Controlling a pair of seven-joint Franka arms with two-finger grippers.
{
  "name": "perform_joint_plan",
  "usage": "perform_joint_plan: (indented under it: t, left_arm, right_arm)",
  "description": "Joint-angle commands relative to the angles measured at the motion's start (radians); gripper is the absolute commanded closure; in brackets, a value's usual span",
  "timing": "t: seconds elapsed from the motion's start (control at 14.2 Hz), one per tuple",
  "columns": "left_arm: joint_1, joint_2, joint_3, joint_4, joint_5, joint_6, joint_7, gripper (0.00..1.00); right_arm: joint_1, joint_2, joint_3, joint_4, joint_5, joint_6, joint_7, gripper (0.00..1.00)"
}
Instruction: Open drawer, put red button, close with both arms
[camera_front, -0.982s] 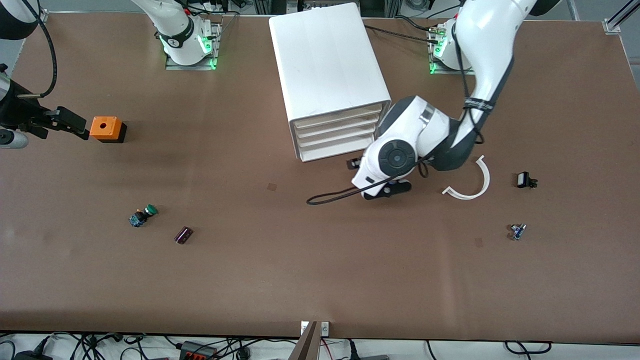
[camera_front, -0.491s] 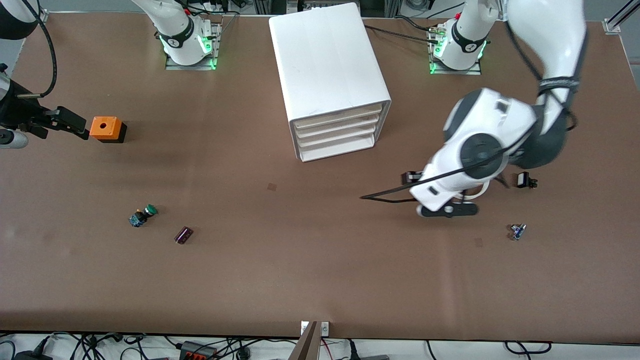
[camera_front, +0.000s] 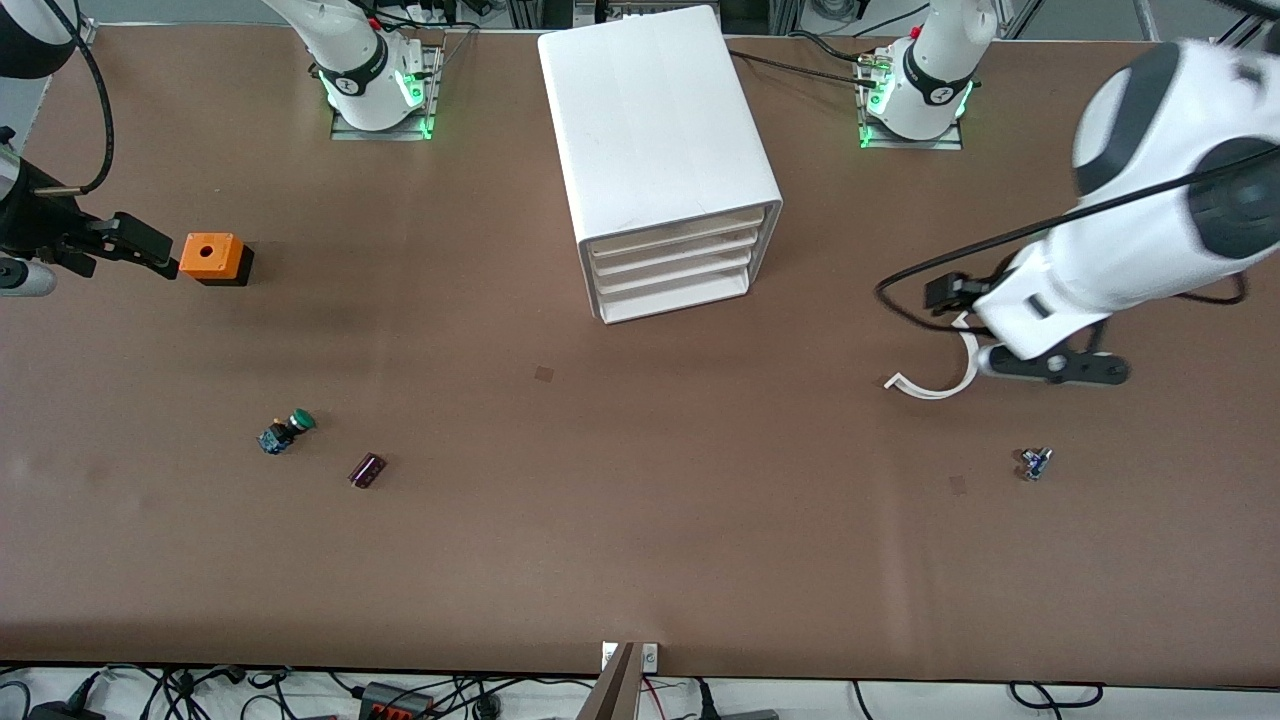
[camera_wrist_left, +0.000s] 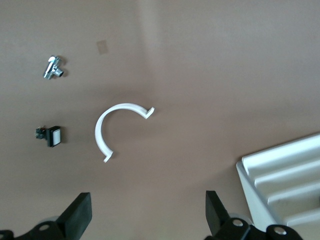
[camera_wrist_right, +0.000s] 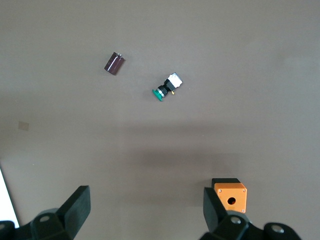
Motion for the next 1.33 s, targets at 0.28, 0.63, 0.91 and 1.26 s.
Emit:
perform_joint_plan:
  t: [0.28, 0.63, 0.91, 1.26]
  left_arm:
    - [-0.051, -0.305, 0.258, -0.341, -0.114, 0.148, 0.293, 0.00]
    - [-0.046, -0.329, 0.264, -0.392, -0.101, 0.283, 0.280, 0.00]
    - [-0.048, -0.346, 0.247, -0.392, -0.005, 0.274, 0.270, 0.00]
    - [-0.045, -0.352, 0.244, -0.385, -0.006, 0.260, 0.270, 0.00]
  right_arm:
    - [-0.004, -0.014, 0.006, -0.003, -0.011, -0.013, -0.010, 0.00]
    - [-0.005, -0.013, 0.005, -0.003, -0.015, -0.010, -0.001, 0.00]
    - [-0.007, -0.019, -0.001, 0.000, -0.015, -0.011, -0.001, 0.00]
    - [-0.004, -0.020, 0.005, 0.000, -0.015, -0.025, -0.002, 0.00]
